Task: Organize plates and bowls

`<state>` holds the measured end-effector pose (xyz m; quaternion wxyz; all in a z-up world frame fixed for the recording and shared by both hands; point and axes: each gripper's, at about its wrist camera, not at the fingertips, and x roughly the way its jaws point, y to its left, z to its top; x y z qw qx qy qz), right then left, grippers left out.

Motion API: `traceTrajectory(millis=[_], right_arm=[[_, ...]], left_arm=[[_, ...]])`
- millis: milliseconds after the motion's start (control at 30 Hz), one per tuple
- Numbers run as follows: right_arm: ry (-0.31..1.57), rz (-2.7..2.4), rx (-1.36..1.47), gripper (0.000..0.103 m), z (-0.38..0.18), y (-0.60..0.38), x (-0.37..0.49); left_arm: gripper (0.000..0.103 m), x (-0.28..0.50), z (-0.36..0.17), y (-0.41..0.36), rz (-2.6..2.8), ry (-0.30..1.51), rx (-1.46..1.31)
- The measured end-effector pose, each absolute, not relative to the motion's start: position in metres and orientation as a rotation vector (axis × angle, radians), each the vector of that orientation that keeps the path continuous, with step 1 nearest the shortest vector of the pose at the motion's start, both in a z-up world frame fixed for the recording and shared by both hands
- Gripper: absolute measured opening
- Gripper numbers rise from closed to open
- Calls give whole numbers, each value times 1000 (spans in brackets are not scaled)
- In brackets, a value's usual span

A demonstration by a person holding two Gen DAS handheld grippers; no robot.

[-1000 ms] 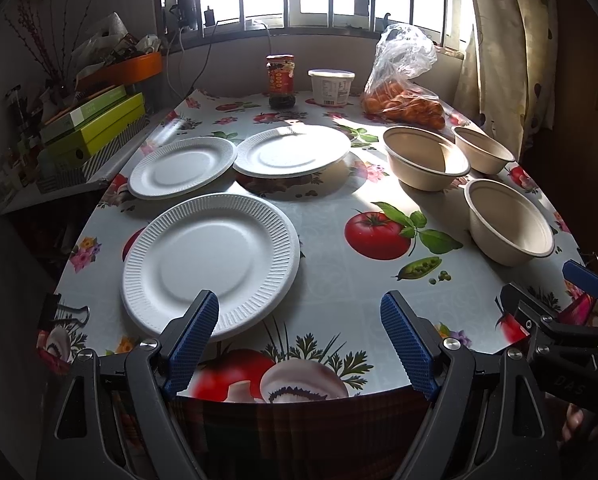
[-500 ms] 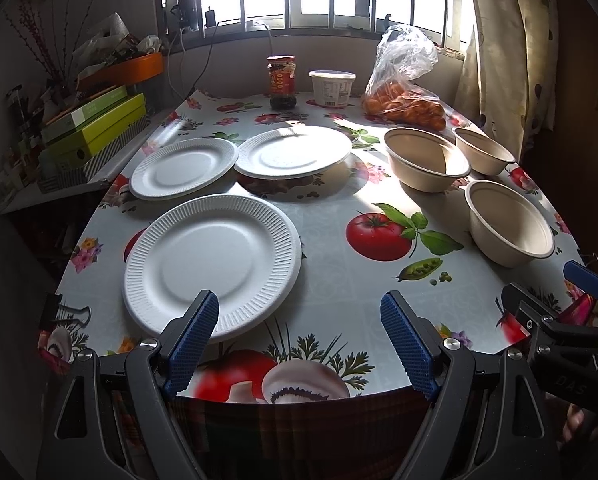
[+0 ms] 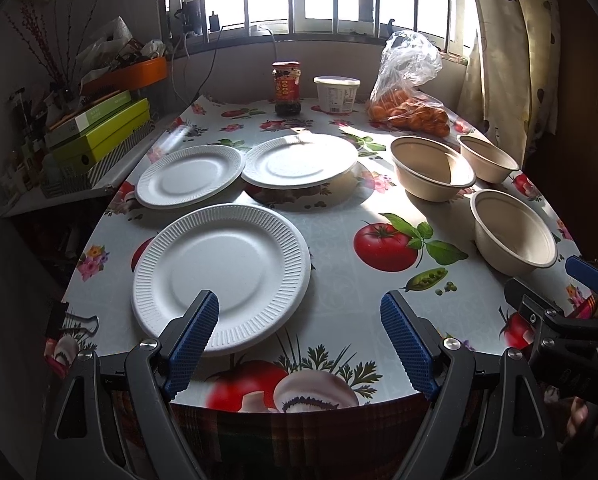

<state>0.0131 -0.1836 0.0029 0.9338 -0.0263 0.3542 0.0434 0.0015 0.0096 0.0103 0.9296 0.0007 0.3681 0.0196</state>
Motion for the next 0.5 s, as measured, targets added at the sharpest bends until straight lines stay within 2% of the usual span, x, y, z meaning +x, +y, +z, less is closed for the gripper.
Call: traceTrajectory(millis=[267, 500], right_arm=[[650, 255, -65, 103, 32, -150, 37], [667, 359, -70, 103, 51, -111, 86]], left_arm=[[84, 16, 25, 41, 54, 741, -18], [84, 39, 39, 90, 143, 733, -15]])
